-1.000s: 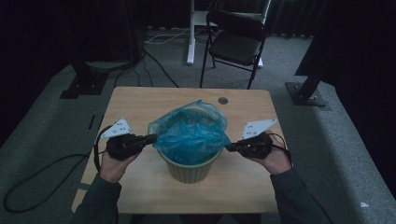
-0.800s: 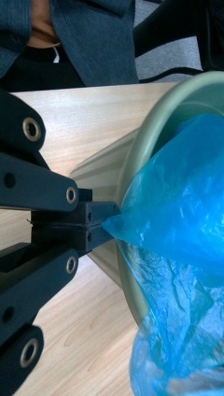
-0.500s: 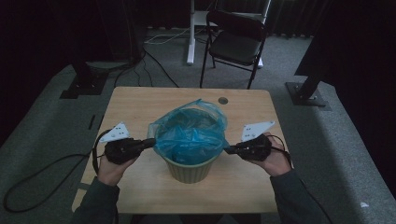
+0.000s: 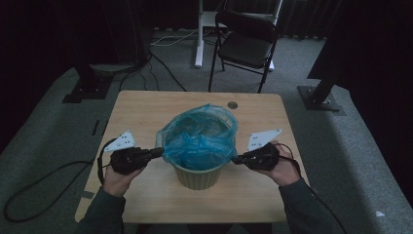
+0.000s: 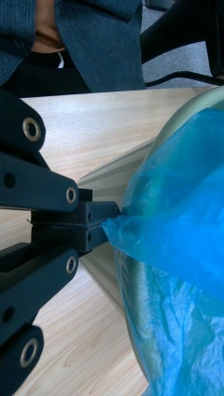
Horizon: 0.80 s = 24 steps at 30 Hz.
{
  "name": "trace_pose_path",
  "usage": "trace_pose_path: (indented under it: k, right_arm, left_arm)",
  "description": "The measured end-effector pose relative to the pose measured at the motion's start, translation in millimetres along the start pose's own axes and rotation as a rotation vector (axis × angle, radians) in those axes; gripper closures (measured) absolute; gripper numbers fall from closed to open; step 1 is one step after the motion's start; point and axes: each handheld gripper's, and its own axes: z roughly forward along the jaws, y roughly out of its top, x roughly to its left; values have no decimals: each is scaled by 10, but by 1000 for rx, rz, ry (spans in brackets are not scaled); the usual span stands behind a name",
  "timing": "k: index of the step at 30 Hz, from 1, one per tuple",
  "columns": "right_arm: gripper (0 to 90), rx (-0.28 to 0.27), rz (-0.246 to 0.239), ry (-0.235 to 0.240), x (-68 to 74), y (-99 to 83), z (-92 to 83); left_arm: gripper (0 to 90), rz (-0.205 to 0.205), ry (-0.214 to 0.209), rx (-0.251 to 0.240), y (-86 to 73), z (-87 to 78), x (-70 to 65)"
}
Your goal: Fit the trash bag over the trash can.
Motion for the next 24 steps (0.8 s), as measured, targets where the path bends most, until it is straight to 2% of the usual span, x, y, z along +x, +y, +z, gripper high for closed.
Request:
trace_pose_path:
  k: [13,16,18,20,24]
  right_arm:
    - [900,19,5,9,-4,-29,94]
    - [900,20,3,-3,-12,-3,110]
    - [900,21,11,-17,-35,2,115]
    - [900,15,26,-24,-64,-5,123]
    - [900,13,42,-18,-98,-30,162]
  left_arm:
    - [897,-7,2,16,-78,32,-8]
    - [896,-5,20,18,-58,63,-3]
    - [896,-11,28,17,-39,95,16]
    - [896,-13,18,17,-25,122,43]
    - [897,-12,15,13,-22,152,50]
